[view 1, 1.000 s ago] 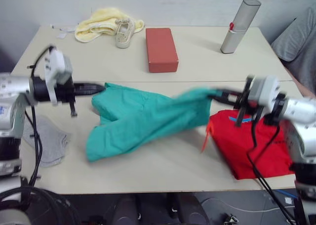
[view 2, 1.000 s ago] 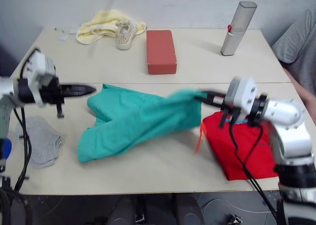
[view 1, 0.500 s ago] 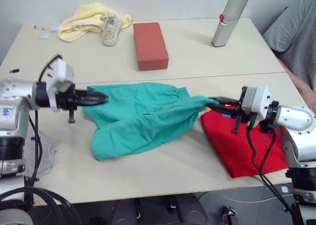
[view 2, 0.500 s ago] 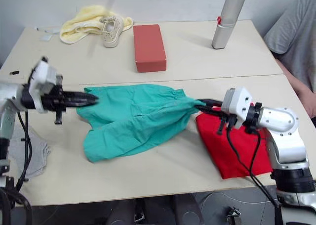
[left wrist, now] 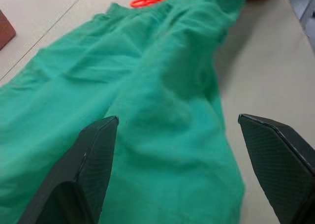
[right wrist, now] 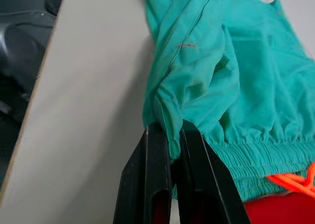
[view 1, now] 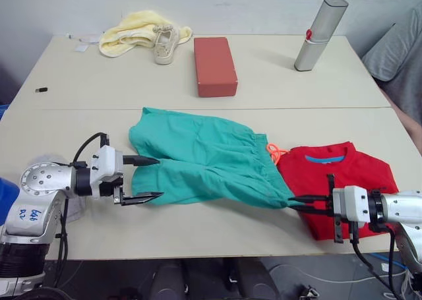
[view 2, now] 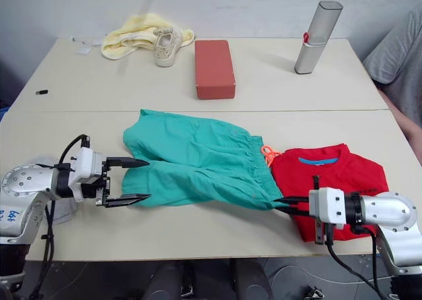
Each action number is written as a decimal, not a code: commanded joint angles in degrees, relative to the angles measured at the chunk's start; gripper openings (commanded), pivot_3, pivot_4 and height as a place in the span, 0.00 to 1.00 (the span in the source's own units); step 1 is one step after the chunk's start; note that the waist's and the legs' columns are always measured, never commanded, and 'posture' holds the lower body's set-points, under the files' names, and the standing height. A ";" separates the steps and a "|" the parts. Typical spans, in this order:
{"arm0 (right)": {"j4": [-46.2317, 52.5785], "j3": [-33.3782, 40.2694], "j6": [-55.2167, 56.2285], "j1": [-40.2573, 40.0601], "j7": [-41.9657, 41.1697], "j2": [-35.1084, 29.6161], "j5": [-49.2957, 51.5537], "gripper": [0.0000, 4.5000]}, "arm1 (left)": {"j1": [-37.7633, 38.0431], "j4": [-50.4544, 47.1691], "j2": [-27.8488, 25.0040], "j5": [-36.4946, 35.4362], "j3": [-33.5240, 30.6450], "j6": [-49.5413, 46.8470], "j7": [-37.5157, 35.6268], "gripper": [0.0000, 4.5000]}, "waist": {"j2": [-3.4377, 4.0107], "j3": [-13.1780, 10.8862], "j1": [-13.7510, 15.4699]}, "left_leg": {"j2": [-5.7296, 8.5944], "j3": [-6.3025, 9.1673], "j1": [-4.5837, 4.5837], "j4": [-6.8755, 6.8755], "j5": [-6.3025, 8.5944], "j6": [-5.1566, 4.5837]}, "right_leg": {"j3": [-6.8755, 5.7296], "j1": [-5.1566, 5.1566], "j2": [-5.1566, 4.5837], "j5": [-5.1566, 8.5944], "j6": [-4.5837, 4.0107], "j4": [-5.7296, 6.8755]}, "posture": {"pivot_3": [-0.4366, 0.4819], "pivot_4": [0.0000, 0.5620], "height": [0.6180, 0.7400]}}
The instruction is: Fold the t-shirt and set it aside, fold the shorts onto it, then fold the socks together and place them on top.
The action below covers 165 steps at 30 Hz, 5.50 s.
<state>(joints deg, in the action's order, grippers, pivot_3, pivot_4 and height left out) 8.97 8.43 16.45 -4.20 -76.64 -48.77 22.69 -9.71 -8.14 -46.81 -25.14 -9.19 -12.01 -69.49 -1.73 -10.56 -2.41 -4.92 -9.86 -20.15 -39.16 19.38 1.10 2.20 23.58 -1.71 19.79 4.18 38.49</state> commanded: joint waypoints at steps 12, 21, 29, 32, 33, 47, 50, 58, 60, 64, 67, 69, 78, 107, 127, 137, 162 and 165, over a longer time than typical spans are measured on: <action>1.88 0.68 1.67 -1.12 1.81 -0.13 -0.17 0.00 | -11.02 14.08 1.23 6.33 9.37 7.74 -5.67 0.99 | 0.01 0.00 0.28 | 0.10 -0.02 0.03 -0.01 -0.01 0.04 | -0.02 0.01 0.05 0.00 0.00 0.03 | 0.48 0.27 1.00; 3.43 0.80 0.86 -2.14 3.52 0.00 -0.21 0.00 | -10.53 13.67 0.67 5.14 10.43 7.01 -10.37 0.43 | 0.01 0.00 0.37 | 0.07 -0.01 0.02 -0.03 -0.01 0.04 | -0.01 0.01 0.03 0.00 0.00 0.05 | 0.48 0.27 1.00; 6.18 3.48 -0.94 -4.81 3.98 -0.80 2.73 0.00 | -2.75 4.54 -4.95 -6.25 2.22 -5.46 -13.53 0.00 | 0.01 0.00 0.27 | -0.15 0.01 -0.02 -0.02 0.00 0.06 | -0.01 0.04 -0.01 0.01 -0.02 0.05 | 0.48 0.27 1.00; 9.20 4.08 -1.34 -11.40 2.17 -1.17 3.93 0.00 | 9.09 -1.48 -12.64 -5.29 -1.17 -6.37 -18.77 0.00 | 0.02 0.00 0.13 | -0.16 0.05 0.00 -0.02 0.01 0.08 | -0.03 0.04 -0.01 0.03 -0.06 0.06 | 0.48 0.27 1.00; 10.05 3.99 -1.55 -13.17 1.84 -1.15 4.09 0.00 | 12.72 -3.20 -14.36 -5.25 -2.29 -6.42 -19.95 0.00 | 0.07 0.03 -0.06 | -0.20 0.04 0.01 0.04 0.03 0.11 | -0.04 0.03 0.00 0.04 -0.07 0.01 | 0.48 0.27 1.00; -24.00 -4.22 0.27 50.99 19.23 3.93 -11.86 0.00 | -43.68 32.30 2.86 10.87 6.18 3.24 15.00 0.00 | 0.14 -0.26 0.74 | 0.34 -0.19 -0.25 0.12 -0.88 -0.27 | -0.39 0.14 0.40 -1.28 -0.01 -0.65 | 0.48 0.27 1.00; -43.45 -5.75 14.11 71.58 35.08 6.07 -24.17 0.00 | -62.59 52.04 6.46 18.27 5.31 20.69 30.07 0.00 | 0.14 -0.27 0.45 | 0.23 -0.50 -0.53 0.20 -0.82 -0.18 | -0.29 0.62 0.37 -1.21 -0.01 -0.64 | 0.48 0.27 1.00; -60.66 -7.73 33.19 88.14 54.53 4.99 -35.45 0.00 | -80.28 68.76 2.74 26.78 4.07 49.31 47.88 0.00 | 0.12 -0.26 -2.81 | 0.22 -1.77 -1.77 1.12 -0.68 -0.41 | -2.39 3.12 -0.83 -1.13 -0.15 0.01 | 0.48 0.27 1.00; -60.59 -7.99 34.88 84.08 51.48 5.13 -33.46 0.00 | -77.51 67.98 2.32 26.02 3.71 52.47 45.87 0.00 | 0.12 -0.26 -3.74 | 0.19 -1.88 -1.73 1.06 -0.58 -0.59 | -3.34 3.16 -0.97 -1.12 -0.15 0.21 | 0.48 0.27 1.00; -54.78 -8.20 32.05 70.94 40.68 6.98 -24.25 0.00 | -66.35 62.15 1.87 24.06 4.10 55.89 38.85 0.00 | 0.12 -0.26 -5.05 | 0.29 -1.88 -1.38 1.12 -0.51 -0.71 | -4.17 2.96 -1.22 -1.12 -0.16 0.35 | 0.48 0.27 1.00; -42.54 -11.64 27.27 54.73 29.57 7.25 -15.52 0.00 | -51.93 51.00 1.41 21.95 2.56 55.86 36.69 0.00 | 0.13 -0.26 -5.89 | 0.25 -1.84 -1.36 1.10 -0.52 -0.69 | -4.90 2.94 -1.95 -1.09 -0.22 0.38 | 0.48 0.27 1.00; -30.42 -13.95 22.63 40.71 24.22 6.15 -10.08 0.00 | -36.83 38.47 0.66 20.51 0.75 53.63 36.44 0.00 | 0.16 -0.24 -6.25 | 0.18 -1.70 -1.20 0.92 -0.52 -0.68 | -4.92 2.78 -2.11 -1.09 -0.23 0.66 | 0.48 0.27 1.00; -11.59 -11.46 13.75 16.86 14.89 0.22 -2.10 0.00 | 5.54 15.28 -4.92 7.12 -7.15 42.14 24.18 0.00 | -0.02 -0.46 -3.98 | 0.25 -1.53 0.04 0.15 -0.67 -0.65 | -4.89 1.12 -2.56 -1.71 -1.28 0.28 | 0.48 0.27 1.00; 7.00 -3.57 10.92 -16.30 11.20 -2.52 4.11 0.00 | 37.82 0.08 -22.82 -11.71 -15.84 -1.14 -18.10 0.00 | -0.31 -0.23 -0.52 | 0.12 -1.24 0.89 1.16 -0.29 -0.35 | -5.18 0.20 -2.40 -1.25 -2.27 -1.00 | 0.48 0.27 1.00; 15.29 1.55 -35.02 2.39 43.59 6.06 20.25 0.00 | -55.40 55.91 11.50 16.02 15.39 16.63 0.21 0.00 | -0.32 -0.14 0.82 | 0.18 -1.63 -0.50 0.59 -0.71 -0.44 | -5.04 1.48 -1.60 -2.04 -1.28 -0.94 | 0.48 0.27 1.00; 12.00 -2.11 -41.67 7.21 50.38 12.90 11.74 0.00 | -64.24 78.10 19.72 25.96 15.36 24.27 19.61 0.00 | -0.33 -0.16 0.88 | 0.28 -1.73 -1.13 0.05 -0.62 -0.69 | -5.18 1.97 -1.61 -2.14 -1.10 -0.72 | 0.48 0.27 1.00; 27.12 19.58 -39.04 -12.45 49.07 13.89 7.85 1.00 | -32.17 44.53 4.40 6.43 -0.55 23.35 -12.28 0.99 | -0.26 -0.12 -0.01 | 0.24 -1.92 -0.89 -0.02 -0.76 -0.63 | -5.04 1.90 -1.54 -2.20 -1.16 -0.42 | 0.48 0.27 1.00; 27.76 17.03 -38.73 -11.68 49.28 14.99 7.02 1.00 | -26.73 38.56 3.75 5.49 -1.04 20.55 -10.92 0.99 | -0.30 -0.10 0.28 | 0.23 -1.70 -0.95 -0.02 -0.90 -0.57 | -4.97 1.90 -1.56 -2.30 -1.31 -0.42 | 0.48 0.27 1.00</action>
<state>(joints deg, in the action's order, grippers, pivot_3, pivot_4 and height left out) 34.20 26.50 -23.60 -16.41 -27.88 -34.55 30.17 -37.13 35.34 -41.59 -17.52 -8.50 9.97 -81.13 -2.03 -10.67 -2.13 -4.71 -11.53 -21.09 -39.17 18.46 0.56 -2.74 25.47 -3.27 17.47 2.83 38.06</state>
